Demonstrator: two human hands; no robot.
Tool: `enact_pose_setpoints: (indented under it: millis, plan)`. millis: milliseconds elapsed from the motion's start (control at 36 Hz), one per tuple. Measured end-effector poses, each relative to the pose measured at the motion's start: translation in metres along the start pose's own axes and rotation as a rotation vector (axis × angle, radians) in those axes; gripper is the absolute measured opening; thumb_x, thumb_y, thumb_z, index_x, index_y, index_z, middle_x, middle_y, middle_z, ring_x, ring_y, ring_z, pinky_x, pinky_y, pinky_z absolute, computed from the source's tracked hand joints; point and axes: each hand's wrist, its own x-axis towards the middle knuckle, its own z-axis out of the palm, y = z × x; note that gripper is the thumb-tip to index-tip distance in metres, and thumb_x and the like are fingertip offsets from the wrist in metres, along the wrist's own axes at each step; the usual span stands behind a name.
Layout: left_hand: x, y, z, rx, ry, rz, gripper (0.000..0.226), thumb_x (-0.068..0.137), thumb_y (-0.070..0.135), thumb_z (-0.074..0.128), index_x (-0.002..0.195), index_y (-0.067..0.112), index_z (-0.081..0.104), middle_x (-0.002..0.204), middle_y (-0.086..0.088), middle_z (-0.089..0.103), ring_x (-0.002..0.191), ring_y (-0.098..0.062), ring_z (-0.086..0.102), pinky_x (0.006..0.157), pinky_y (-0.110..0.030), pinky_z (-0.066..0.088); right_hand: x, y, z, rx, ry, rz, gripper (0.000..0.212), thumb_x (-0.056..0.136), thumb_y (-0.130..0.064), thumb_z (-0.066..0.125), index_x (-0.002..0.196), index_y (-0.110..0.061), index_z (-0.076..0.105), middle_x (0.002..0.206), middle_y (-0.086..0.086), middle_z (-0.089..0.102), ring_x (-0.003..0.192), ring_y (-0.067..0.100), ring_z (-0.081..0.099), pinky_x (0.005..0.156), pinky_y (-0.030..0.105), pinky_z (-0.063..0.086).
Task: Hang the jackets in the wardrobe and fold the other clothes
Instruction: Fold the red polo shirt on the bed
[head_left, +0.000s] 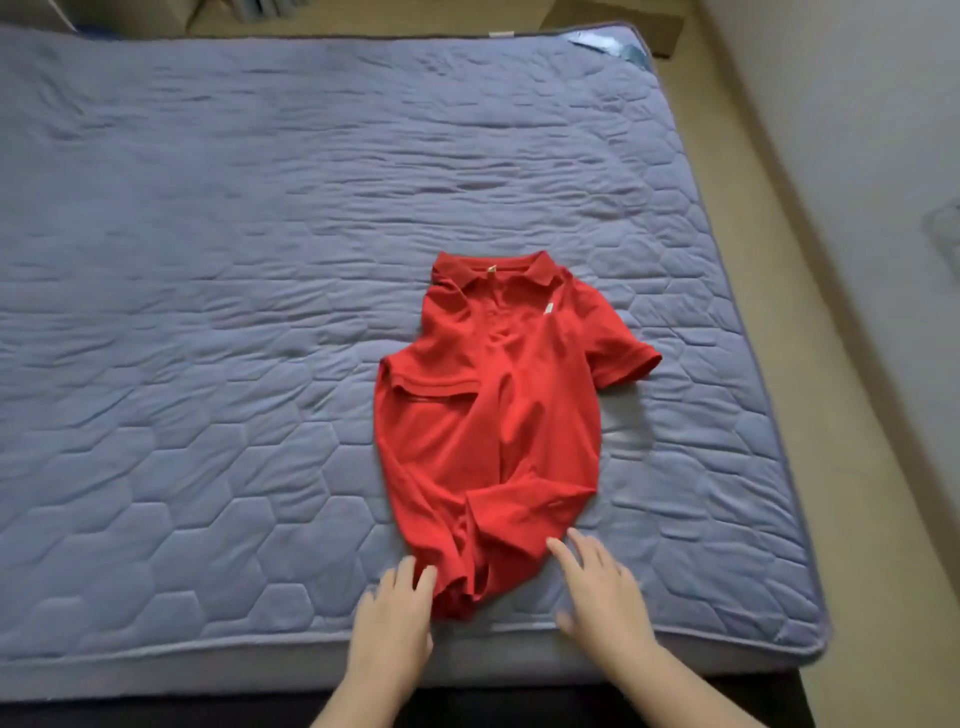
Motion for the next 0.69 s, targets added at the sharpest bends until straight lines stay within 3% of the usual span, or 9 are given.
enact_pose_setpoints:
  millis: [28,83,167,222,278,361,528,611,694]
  plan:
    - [0.010,0.001,0.010,0.030,0.073,0.047,0.079,0.018,0.023,0.091,0.095,0.018,0.073,0.102,-0.008,0.069,0.083,-0.025,0.069,0.052,-0.035,0.055,0.012,-0.002,0.008,-0.005,0.026,-0.021,0.082,0.085,-0.035,0.057,0.152,-0.031,0.010,0.160,0.001,0.008,0.146,0.017,0.010,0.113,0.035,0.024]
    - [0.032,0.005,0.023,0.072,0.222,0.108,0.082,0.012,0.016,0.090,0.094,0.019,0.076,0.102,-0.012,0.071,0.082,-0.028,0.071,0.049,-0.033,0.054,0.036,-0.008,0.023,-0.028,0.060,-0.077,0.086,0.085,-0.039,0.058,0.152,-0.031,0.004,0.160,0.000,0.000,0.148,0.019,0.003,0.116,0.039,0.015]
    - [0.057,0.010,0.037,0.075,0.312,0.139,0.075,0.028,0.012,0.089,0.101,0.020,0.075,0.097,-0.011,0.070,0.070,-0.028,0.068,0.046,-0.032,0.051,0.069,-0.020,0.037,-0.024,0.140,-0.155,0.086,0.085,-0.038,0.058,0.152,-0.031,0.005,0.160,0.001,0.006,0.147,0.019,0.007,0.115,0.042,0.014]
    - [0.067,0.010,0.042,0.012,0.277,0.099,0.052,0.055,0.013,0.081,0.105,0.019,0.068,0.095,-0.006,0.064,0.069,-0.027,0.064,0.049,-0.035,0.048,0.086,-0.029,0.040,0.008,0.182,-0.152,0.078,0.085,-0.030,0.056,0.150,-0.029,0.015,0.151,0.003,0.030,0.138,0.021,0.030,0.107,0.040,0.028]
    - [0.074,0.006,0.049,-0.114,0.229,-0.033,0.030,0.081,0.012,0.058,0.111,0.019,0.055,0.105,-0.005,0.057,0.085,-0.032,0.062,0.065,-0.041,0.045,0.096,-0.031,0.039,0.051,0.181,-0.103,0.056,0.085,-0.017,0.051,0.138,-0.024,0.036,0.130,0.002,0.053,0.120,0.026,0.051,0.091,0.038,0.039]
    - [0.066,-0.013,0.057,-0.321,0.225,-0.150,0.025,0.083,0.007,0.050,0.106,0.017,0.049,0.105,-0.010,0.060,0.092,-0.038,0.060,0.070,-0.040,0.043,0.087,-0.015,0.034,0.002,0.093,-0.054,0.030,0.085,-0.012,0.048,0.115,-0.020,0.050,0.120,0.004,0.060,0.111,0.030,0.058,0.082,0.036,0.044]
    - [0.013,-0.073,0.054,-0.465,0.194,-0.422,0.010,0.084,0.012,0.052,0.094,0.014,0.049,0.093,-0.025,0.064,0.088,-0.041,0.059,0.070,-0.040,0.046,0.014,0.068,0.032,-0.384,-0.090,-0.093,0.029,0.094,-0.013,0.038,0.119,-0.021,0.051,0.121,0.002,0.056,0.116,0.024,0.052,0.088,0.034,0.036]
    - [-0.003,-0.080,0.050,-0.344,0.131,-0.395,0.012,0.084,0.013,0.050,0.096,0.014,0.051,0.092,-0.023,0.065,0.088,-0.040,0.061,0.068,-0.038,0.044,-0.016,0.098,0.030,-0.475,-0.105,-0.055,0.028,0.093,-0.012,0.042,0.118,-0.020,0.052,0.121,0.002,0.054,0.115,0.023,0.050,0.086,0.033,0.035]
    - [-0.005,-0.074,0.047,-0.002,0.048,-0.266,0.019,0.084,0.020,0.051,0.104,0.021,0.050,0.094,-0.010,0.068,0.088,-0.032,0.064,0.067,-0.034,0.045,-0.028,0.105,0.026,-0.506,-0.015,-0.062,0.021,0.083,-0.015,0.063,0.103,-0.021,0.062,0.104,0.001,0.061,0.100,0.023,0.058,0.078,0.033,0.041]
